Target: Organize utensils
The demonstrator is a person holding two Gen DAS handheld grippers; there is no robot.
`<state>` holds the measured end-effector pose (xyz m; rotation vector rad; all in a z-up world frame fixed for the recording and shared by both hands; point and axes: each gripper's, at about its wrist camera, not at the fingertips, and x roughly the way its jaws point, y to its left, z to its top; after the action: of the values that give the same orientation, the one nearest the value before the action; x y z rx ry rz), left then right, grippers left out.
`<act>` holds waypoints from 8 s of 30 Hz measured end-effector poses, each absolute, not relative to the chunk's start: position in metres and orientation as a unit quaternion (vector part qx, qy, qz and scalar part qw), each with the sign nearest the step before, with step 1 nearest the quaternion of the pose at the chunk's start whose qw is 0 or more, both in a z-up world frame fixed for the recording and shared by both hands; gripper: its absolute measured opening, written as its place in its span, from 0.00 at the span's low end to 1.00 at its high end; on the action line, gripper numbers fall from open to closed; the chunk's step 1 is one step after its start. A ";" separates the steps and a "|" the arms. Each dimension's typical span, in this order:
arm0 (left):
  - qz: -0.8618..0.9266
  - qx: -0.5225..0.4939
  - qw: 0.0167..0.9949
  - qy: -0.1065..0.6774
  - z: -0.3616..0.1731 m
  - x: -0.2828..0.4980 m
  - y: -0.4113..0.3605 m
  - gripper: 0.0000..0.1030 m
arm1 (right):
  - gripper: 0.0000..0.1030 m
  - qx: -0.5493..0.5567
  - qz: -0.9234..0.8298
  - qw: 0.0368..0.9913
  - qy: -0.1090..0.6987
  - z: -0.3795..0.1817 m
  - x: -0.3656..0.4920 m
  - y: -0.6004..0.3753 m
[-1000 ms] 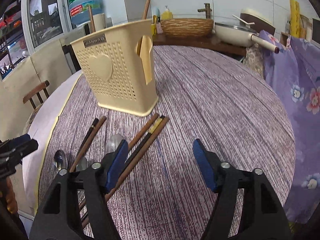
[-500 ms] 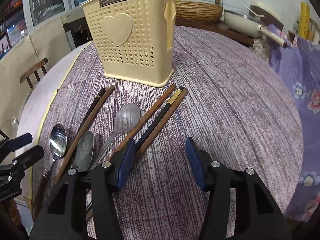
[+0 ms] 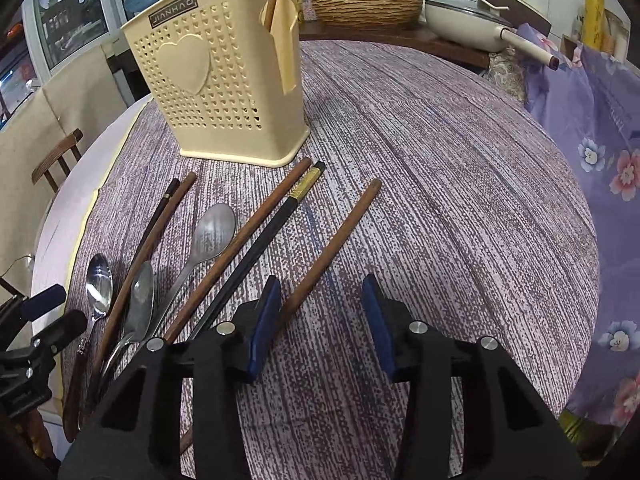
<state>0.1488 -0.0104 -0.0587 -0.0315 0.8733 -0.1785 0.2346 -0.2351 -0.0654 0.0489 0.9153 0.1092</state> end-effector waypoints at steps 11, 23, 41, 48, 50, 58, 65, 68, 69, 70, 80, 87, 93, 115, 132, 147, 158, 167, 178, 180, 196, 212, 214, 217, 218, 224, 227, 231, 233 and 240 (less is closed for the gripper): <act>-0.080 0.032 0.899 0.430 -0.064 0.154 -0.032 0.60 | 0.41 0.021 0.047 0.896 0.440 -0.066 0.242 -0.233; -0.066 0.052 0.902 0.424 -0.065 0.169 -0.044 0.55 | 0.30 0.029 0.027 0.898 0.439 -0.066 0.265 -0.233; -0.051 0.039 0.901 0.430 -0.063 0.175 -0.051 0.45 | 0.13 0.046 0.022 0.897 0.440 -0.064 0.293 -0.230; -0.059 0.023 0.900 0.432 -0.061 0.178 -0.047 0.45 | 0.10 0.106 0.046 0.891 0.439 -0.065 0.299 -0.246; -0.061 0.019 0.901 0.429 -0.060 0.178 -0.046 0.45 | 0.09 0.133 0.057 0.887 0.438 -0.066 0.300 -0.252; -0.073 0.003 0.914 0.398 -0.040 0.179 -0.039 0.45 | 0.08 0.218 0.105 0.881 0.406 -0.049 0.291 -0.275; -0.078 -0.013 0.926 0.369 -0.017 0.181 -0.030 0.45 | 0.08 0.258 0.169 0.884 0.352 -0.018 0.270 -0.285; -0.084 -0.020 0.930 0.357 -0.006 0.182 -0.027 0.45 | 0.08 0.271 0.200 0.883 0.327 -0.003 0.262 -0.290; -0.088 -0.024 0.931 0.354 -0.003 0.183 -0.026 0.45 | 0.08 0.276 0.210 0.882 0.321 0.001 0.260 -0.293; -0.092 -0.028 0.932 0.350 0.001 0.183 -0.025 0.45 | 0.08 0.279 0.221 0.881 0.313 0.006 0.258 -0.294; -0.108 -0.036 0.943 0.313 0.031 0.181 -0.021 0.45 | 0.07 0.211 0.256 0.907 0.260 0.047 0.227 -0.286; -0.114 -0.035 0.946 0.301 0.043 0.182 -0.020 0.45 | 0.07 0.200 0.272 0.909 0.243 0.064 0.220 -0.288; -0.124 -0.037 0.946 0.297 0.051 0.184 -0.020 0.45 | 0.07 0.184 0.279 0.914 0.229 0.079 0.218 -0.285; -0.131 -0.091 0.975 0.155 0.191 0.275 -0.024 0.45 | 0.07 0.088 0.187 0.978 0.039 0.212 0.278 -0.255; -0.088 -0.048 0.971 0.217 0.092 0.300 -0.044 0.45 | 0.07 0.076 0.155 0.976 0.131 0.112 0.316 -0.234; -0.096 -0.032 0.970 0.220 0.076 0.287 -0.044 0.60 | 0.06 0.084 0.152 0.974 0.144 0.093 0.309 -0.242; -0.084 -0.061 0.967 0.231 0.064 0.235 -0.021 0.87 | 0.57 0.088 0.124 0.973 0.171 0.084 0.259 -0.256; -0.044 -0.061 0.953 0.294 0.017 0.198 0.006 0.89 | 0.66 0.056 0.094 0.957 0.269 0.026 0.230 -0.256; -0.061 -0.047 0.932 0.353 -0.025 0.171 -0.001 0.76 | 0.66 0.046 0.081 0.924 0.371 -0.039 0.226 -0.243; -0.065 -0.040 0.930 0.360 -0.031 0.169 -0.005 0.73 | 0.66 0.038 0.084 0.920 0.380 -0.043 0.226 -0.236; -0.106 0.004 0.906 0.411 -0.058 0.170 -0.040 0.67 | 0.66 -0.038 0.104 0.896 0.431 -0.067 0.217 -0.193; -0.068 -0.008 0.903 0.425 -0.061 0.172 -0.009 0.64 | 0.66 -0.047 0.083 0.878 0.469 -0.066 0.215 -0.253; -0.061 -0.016 0.903 0.425 -0.059 0.173 -0.004 0.64 | 0.60 -0.027 0.078 0.879 0.470 -0.066 0.216 -0.260; -0.074 -0.028 0.903 0.422 -0.054 0.175 -0.004 0.64 | 0.59 -0.003 0.072 0.882 0.465 -0.067 0.219 -0.267; -0.079 -0.027 0.903 0.421 -0.053 0.175 -0.006 0.64 | 0.59 0.000 0.067 0.884 0.463 -0.067 0.221 -0.268; -0.087 0.013 0.904 0.418 -0.051 0.192 -0.021 0.61 | 0.54 0.027 0.045 0.887 0.458 -0.067 0.233 -0.274; -0.095 0.012 0.900 0.424 -0.050 0.206 -0.017 0.56 | 0.54 0.030 0.042 0.888 0.456 -0.067 0.240 -0.277; -0.081 0.034 0.897 0.434 -0.055 0.218 -0.015 0.52 | 0.54 0.029 0.036 0.890 0.454 -0.068 0.244 -0.277; -0.079 0.029 0.895 0.439 -0.058 0.221 -0.010 0.51 | 0.54 0.029 0.036 0.891 0.452 -0.069 0.246 -0.278; -0.038 0.017 0.898 0.437 -0.060 0.230 0.007 0.47 | 0.54 0.013 0.023 0.892 0.450 -0.071 0.254 -0.276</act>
<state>0.2298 0.0073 -0.0600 0.0342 0.9054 -0.0787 0.2538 -0.2765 -0.0706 0.0276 0.9345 0.0474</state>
